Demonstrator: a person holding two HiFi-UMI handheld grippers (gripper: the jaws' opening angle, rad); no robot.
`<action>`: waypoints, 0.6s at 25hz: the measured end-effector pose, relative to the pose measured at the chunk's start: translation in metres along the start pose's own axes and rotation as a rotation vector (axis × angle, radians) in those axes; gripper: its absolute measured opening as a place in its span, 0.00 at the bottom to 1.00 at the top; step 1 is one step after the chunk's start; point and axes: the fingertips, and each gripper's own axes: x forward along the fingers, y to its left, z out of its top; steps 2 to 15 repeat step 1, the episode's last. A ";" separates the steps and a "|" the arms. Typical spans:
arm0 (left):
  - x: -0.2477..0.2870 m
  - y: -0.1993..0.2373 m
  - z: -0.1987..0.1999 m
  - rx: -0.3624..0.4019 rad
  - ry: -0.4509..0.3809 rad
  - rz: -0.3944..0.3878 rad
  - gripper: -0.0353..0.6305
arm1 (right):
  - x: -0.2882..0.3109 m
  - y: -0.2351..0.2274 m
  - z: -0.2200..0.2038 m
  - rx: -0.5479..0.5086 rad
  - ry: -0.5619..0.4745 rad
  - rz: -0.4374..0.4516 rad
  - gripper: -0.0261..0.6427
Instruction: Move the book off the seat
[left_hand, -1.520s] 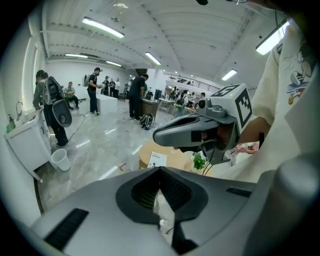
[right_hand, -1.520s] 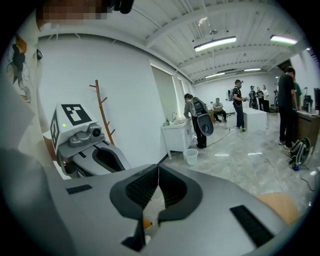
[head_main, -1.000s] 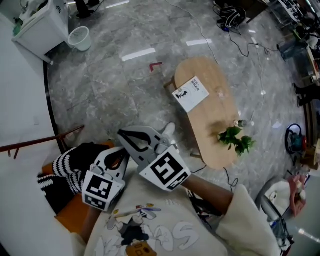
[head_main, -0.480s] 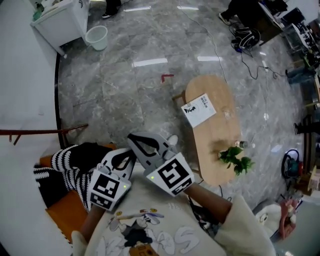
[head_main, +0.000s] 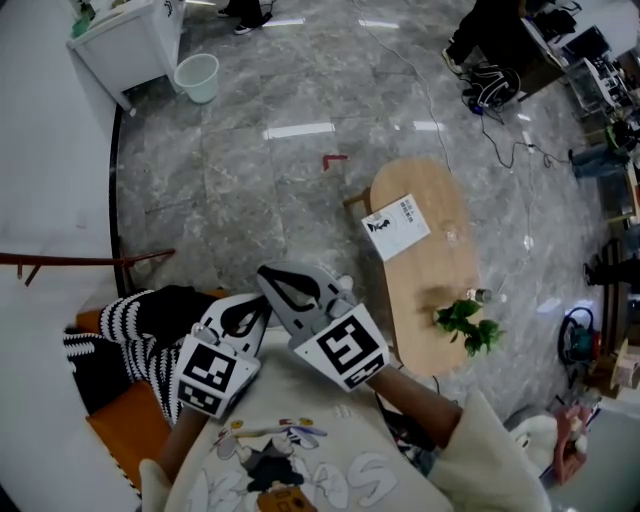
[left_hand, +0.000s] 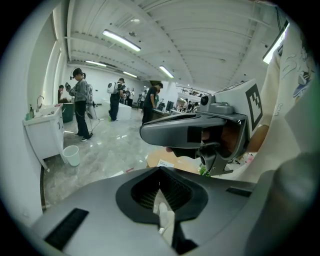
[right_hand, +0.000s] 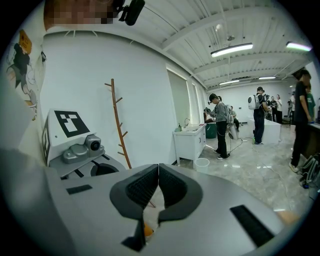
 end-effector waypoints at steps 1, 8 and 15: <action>0.000 0.000 0.000 0.000 -0.002 -0.001 0.07 | 0.000 0.000 0.000 -0.008 0.001 -0.003 0.05; 0.000 0.000 0.000 0.000 -0.002 -0.001 0.07 | 0.000 0.000 0.000 -0.008 0.001 -0.003 0.05; 0.000 0.000 0.000 0.000 -0.002 -0.001 0.07 | 0.000 0.000 0.000 -0.008 0.001 -0.003 0.05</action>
